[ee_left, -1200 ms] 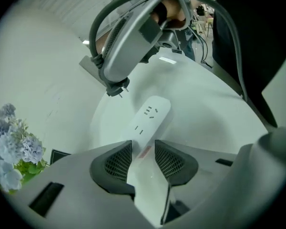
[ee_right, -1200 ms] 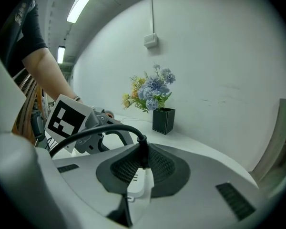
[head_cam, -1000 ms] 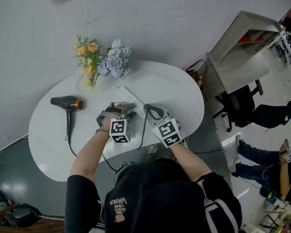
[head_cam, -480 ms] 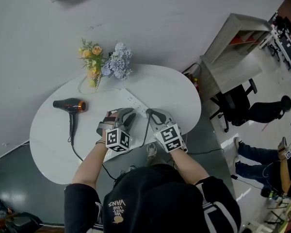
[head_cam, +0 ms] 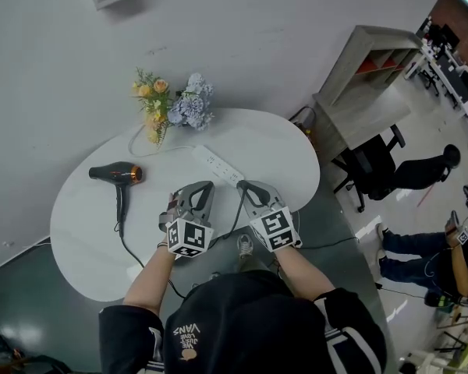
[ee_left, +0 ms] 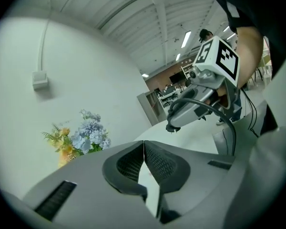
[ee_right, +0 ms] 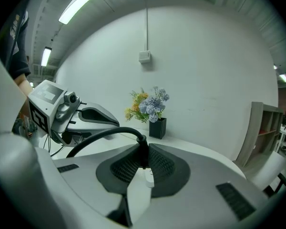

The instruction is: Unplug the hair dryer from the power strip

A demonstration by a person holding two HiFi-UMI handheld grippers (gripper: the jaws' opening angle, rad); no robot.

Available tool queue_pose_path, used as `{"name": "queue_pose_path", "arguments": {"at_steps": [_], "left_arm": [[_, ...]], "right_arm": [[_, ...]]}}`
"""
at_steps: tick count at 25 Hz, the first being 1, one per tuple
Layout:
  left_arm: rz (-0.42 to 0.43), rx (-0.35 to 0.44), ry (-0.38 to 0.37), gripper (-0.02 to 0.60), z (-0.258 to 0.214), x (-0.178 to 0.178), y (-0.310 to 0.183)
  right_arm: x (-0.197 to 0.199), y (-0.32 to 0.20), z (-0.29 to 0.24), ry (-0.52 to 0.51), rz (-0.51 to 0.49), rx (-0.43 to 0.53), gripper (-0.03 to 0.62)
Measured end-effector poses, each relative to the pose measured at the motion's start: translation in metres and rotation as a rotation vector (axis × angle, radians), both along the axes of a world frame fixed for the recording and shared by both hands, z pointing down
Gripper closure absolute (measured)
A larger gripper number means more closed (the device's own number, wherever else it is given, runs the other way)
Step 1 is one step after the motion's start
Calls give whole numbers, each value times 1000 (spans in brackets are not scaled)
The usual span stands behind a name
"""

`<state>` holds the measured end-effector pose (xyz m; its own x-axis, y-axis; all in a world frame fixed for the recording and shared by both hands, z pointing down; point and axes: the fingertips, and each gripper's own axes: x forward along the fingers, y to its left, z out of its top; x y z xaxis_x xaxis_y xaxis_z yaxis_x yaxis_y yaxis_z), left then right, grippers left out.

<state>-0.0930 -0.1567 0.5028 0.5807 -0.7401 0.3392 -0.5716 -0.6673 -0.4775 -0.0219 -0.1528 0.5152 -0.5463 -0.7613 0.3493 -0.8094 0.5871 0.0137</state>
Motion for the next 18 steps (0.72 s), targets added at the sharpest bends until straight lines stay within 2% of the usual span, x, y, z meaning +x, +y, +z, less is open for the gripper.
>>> {"name": "queue_pose_path", "arguments": {"at_steps": [8, 18], "left_arm": [[-29, 1, 145, 561, -30, -19, 36], [-62, -20, 226, 563, -38, -48, 90]], "right_arm": [[-9, 32, -12, -30, 52, 7, 525], [-27, 80, -19, -48, 81, 15, 525]]}}
